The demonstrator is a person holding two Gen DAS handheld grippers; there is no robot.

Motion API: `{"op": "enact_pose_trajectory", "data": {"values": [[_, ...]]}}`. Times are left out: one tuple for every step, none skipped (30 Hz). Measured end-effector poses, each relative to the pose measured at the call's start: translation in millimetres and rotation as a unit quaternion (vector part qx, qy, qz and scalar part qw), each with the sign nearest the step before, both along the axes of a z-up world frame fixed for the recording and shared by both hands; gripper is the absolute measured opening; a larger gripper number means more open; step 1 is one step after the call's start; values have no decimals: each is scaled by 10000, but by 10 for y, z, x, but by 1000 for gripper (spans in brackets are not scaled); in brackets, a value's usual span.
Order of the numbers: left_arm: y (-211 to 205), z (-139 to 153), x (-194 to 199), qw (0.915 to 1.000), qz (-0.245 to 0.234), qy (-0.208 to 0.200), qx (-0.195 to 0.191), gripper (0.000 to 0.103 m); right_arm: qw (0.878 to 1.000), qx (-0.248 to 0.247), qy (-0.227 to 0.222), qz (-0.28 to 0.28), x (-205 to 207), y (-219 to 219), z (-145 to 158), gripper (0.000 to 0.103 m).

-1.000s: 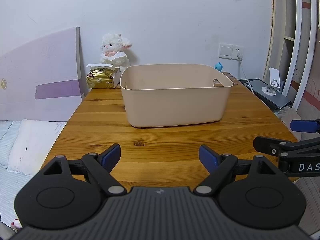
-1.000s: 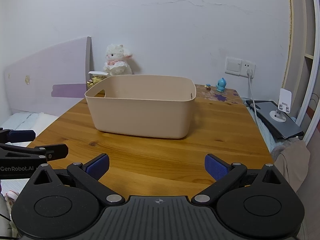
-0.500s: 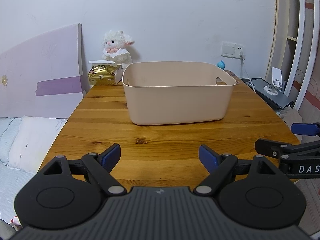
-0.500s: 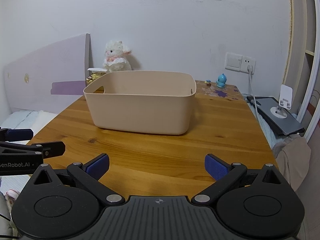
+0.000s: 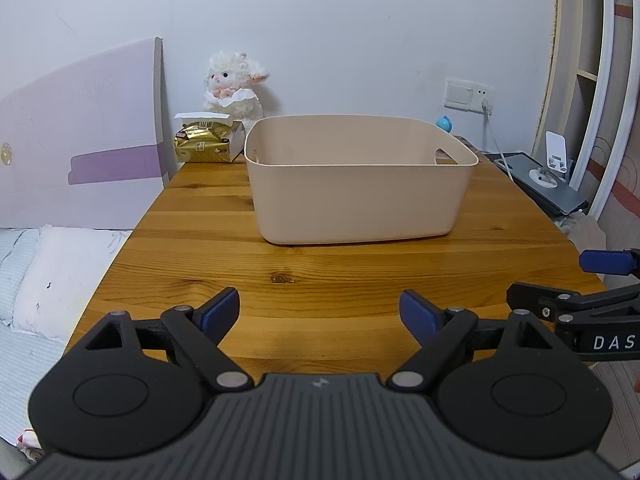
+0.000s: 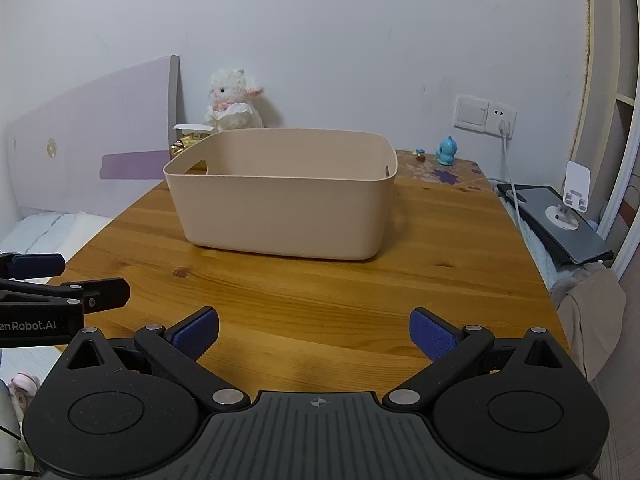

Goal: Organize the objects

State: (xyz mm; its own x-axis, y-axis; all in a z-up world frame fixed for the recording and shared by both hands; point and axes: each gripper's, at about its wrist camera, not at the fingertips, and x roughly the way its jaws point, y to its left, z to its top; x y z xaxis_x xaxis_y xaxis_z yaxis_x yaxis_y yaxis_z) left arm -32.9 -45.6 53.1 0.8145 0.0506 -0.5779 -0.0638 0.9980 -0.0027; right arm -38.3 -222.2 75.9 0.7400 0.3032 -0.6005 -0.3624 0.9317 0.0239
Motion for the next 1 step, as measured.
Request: {"op": "enact_pose_trajectory", "data": {"values": [[3, -3, 3, 10000, 15, -34, 20, 94, 10000, -8, 19, 0, 11, 6, -11, 103]]}}
